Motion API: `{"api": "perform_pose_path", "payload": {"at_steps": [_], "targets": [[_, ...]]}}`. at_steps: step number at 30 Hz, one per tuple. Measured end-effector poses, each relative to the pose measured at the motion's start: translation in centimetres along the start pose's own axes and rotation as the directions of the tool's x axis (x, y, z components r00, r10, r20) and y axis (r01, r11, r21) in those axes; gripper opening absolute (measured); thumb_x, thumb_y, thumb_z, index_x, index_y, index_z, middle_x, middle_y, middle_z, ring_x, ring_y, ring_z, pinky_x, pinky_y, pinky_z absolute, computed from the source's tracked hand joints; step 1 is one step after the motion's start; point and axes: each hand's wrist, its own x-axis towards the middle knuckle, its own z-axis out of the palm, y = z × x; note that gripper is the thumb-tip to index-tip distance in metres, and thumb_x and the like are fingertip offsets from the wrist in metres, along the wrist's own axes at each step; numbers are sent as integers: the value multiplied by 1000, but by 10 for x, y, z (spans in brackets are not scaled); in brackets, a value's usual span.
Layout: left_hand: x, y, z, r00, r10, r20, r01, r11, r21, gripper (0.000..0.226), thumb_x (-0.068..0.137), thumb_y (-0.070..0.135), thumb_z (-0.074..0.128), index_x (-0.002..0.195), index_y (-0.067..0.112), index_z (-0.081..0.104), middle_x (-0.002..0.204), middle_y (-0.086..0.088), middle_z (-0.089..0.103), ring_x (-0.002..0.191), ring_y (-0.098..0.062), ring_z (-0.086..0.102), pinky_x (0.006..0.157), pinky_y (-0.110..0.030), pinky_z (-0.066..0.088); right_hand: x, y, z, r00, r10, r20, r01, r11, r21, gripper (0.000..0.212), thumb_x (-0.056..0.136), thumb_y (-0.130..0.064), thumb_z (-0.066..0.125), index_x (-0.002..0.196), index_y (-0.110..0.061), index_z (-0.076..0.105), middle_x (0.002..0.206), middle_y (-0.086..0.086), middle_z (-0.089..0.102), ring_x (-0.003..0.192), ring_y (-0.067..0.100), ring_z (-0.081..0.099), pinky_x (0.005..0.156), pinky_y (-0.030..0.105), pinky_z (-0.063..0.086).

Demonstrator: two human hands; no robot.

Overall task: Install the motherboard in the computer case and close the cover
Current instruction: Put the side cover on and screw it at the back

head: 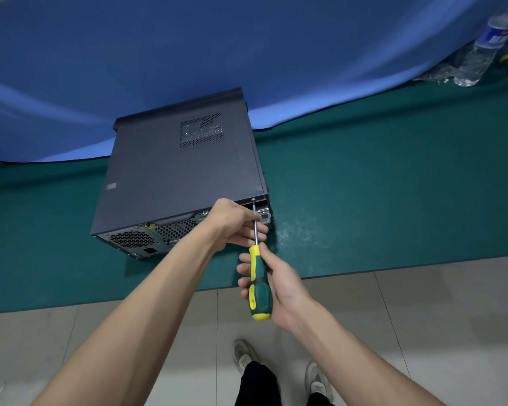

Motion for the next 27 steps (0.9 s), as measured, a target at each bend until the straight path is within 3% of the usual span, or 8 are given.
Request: {"api": "perform_pose_path", "payload": {"at_steps": [3,7,13,16,19,21,24,27], "targets": [[1,2,0,998,24,-64,-23,1000,7,10,88,2,60,90,-8,64,67,-17,69,50,-23,66,46,-28,55,-2,-1,3,1000,1,5,-1,1000,-19,34,89,-40,62,97,-7,61,65,6,62,47,18,56,44,23,45],[3,-2,3,991,42,-124,-39,999,30,12,84,5,67,89,-6,68,62,-13,68,46,-21,62,50,-28,56,0,1,3,993,-69,-98,62,996,-66,21,86,-20,69,89,-3,56,58,6,59,44,18,56,43,25,48],[-3,-1,1,999,-39,29,39,999,-23,12,93,5,53,93,-3,62,67,-12,70,51,-19,67,47,-26,55,-2,5,-1,1000,6,19,-7,996,93,30,94,-32,56,93,-3,63,64,3,62,49,15,56,46,25,47],[-3,-1,4,1000,-6,-28,5,999,-31,11,91,2,56,87,-5,63,63,-14,69,47,-21,65,44,-26,53,-4,5,-2,1000,1,17,-1,1000,17,31,91,-36,60,99,-7,62,66,3,61,49,16,56,46,26,46],[-4,-4,9,997,20,-78,-23,999,-37,10,89,3,59,84,-5,64,64,-15,67,44,-20,63,43,-25,53,-2,6,0,995,-73,-73,65,992,-104,23,87,-30,67,88,-9,56,59,1,55,42,14,50,40,22,42],[-5,-6,9,997,24,-75,-29,997,-69,9,89,4,61,84,-3,65,67,-15,67,44,-18,63,42,-24,52,-3,7,0,996,-50,-70,48,998,-27,24,90,-30,63,83,-7,59,55,0,53,38,11,46,37,19,38],[-7,-6,9,998,11,-63,-18,994,-112,9,89,6,61,83,0,65,71,-14,69,45,-16,63,43,-24,52,-6,2,-1,998,33,57,-42,987,155,32,90,-37,57,83,-7,62,55,0,50,37,9,43,34,19,35],[-8,-6,12,996,15,-93,-25,993,-115,9,90,4,59,84,-1,63,70,-14,67,42,-16,61,41,-23,51,-4,0,-4,998,60,-9,-60,998,1,35,86,-42,63,85,-7,64,55,1,55,41,13,50,38,20,40]]}}
